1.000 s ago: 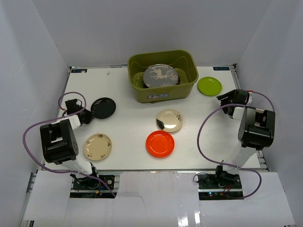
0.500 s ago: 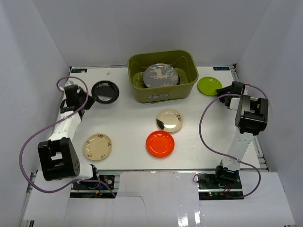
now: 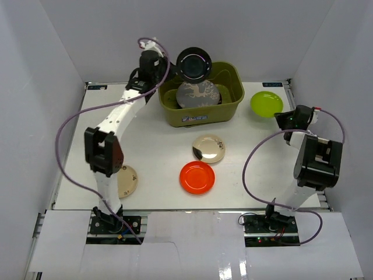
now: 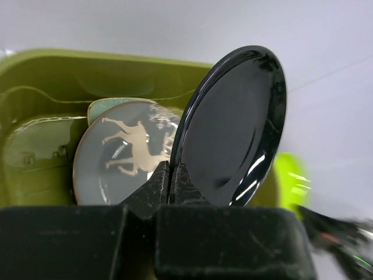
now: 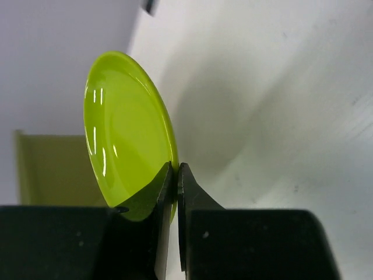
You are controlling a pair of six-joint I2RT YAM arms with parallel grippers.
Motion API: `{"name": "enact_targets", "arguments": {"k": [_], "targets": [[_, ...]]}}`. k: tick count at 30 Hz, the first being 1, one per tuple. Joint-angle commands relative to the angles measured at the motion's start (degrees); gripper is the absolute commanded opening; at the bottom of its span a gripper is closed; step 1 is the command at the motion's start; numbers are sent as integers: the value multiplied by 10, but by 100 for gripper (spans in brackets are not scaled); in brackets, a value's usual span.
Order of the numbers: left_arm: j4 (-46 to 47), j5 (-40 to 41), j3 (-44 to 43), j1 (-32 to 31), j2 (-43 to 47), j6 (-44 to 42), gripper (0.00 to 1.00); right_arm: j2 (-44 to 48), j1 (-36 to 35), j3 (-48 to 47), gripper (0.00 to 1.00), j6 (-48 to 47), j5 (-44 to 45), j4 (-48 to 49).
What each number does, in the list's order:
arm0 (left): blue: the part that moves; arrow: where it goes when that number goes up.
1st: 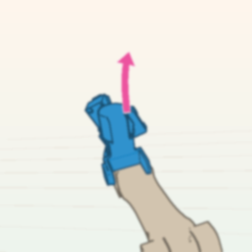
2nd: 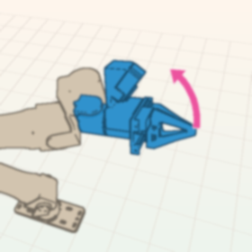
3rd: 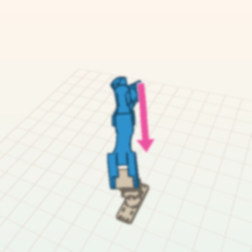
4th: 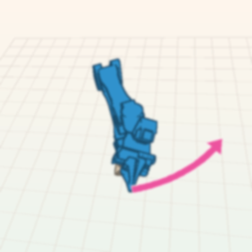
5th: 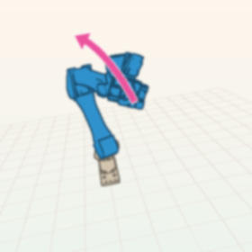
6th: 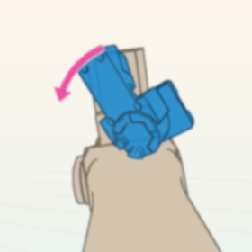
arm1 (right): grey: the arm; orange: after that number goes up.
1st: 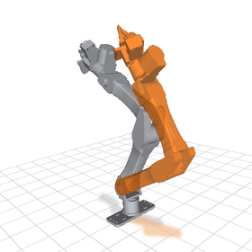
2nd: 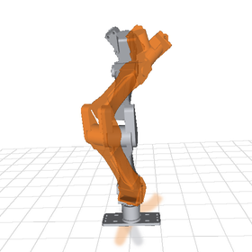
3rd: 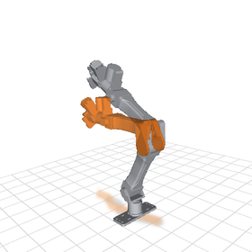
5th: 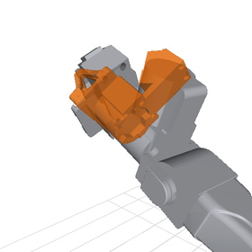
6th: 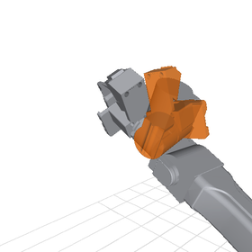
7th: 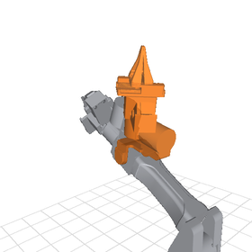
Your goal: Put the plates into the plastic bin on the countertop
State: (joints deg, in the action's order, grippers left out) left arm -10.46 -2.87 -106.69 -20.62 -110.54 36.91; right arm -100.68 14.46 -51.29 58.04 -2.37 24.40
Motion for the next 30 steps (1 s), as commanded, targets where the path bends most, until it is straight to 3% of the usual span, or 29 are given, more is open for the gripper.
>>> {"name": "enact_targets", "arguments": {"k": [1,5,9,12,13,15,19,22,23,25,30], "targets": [[-76,23,-111,-7,-91,-22,0,116,25,32,8,-11,-28,80],[-103,33,-164,-10,-155,-33,0,171,26,-5,8,-58,-93,65],[-105,30,-164,-13,-180,-39,4,154,-32,-100,8,-114,-142,14],[-113,6,-171,-8,-175,-46,29,107,-102,-201,8,-179,-147,-69],[-113,-2,-171,-6,-159,-51,50,94,-116,-221,8,-186,-150,-79],[-108,-24,-172,-4,-139,-60,72,65,-161,-264,8,-201,-138,-98],[-105,-51,-136,-3,-33,-87,92,-3,-217,-344,8,-219,-124,-138],[-91,-42,-13,-4,54,-94,96,-60,-258,-412,8,-237,-107,-174],[-77,-35,31,-3,121,-94,96,-73,-275,-428,8,-245,-93,-182],[-61,-14,172,-3,191,-93,96,-119,-287,-478,8,-247,-85,-207],[-111,50,416,1,397,-93,96,-211,-301,-582,8,-253,-76,-270]]}}
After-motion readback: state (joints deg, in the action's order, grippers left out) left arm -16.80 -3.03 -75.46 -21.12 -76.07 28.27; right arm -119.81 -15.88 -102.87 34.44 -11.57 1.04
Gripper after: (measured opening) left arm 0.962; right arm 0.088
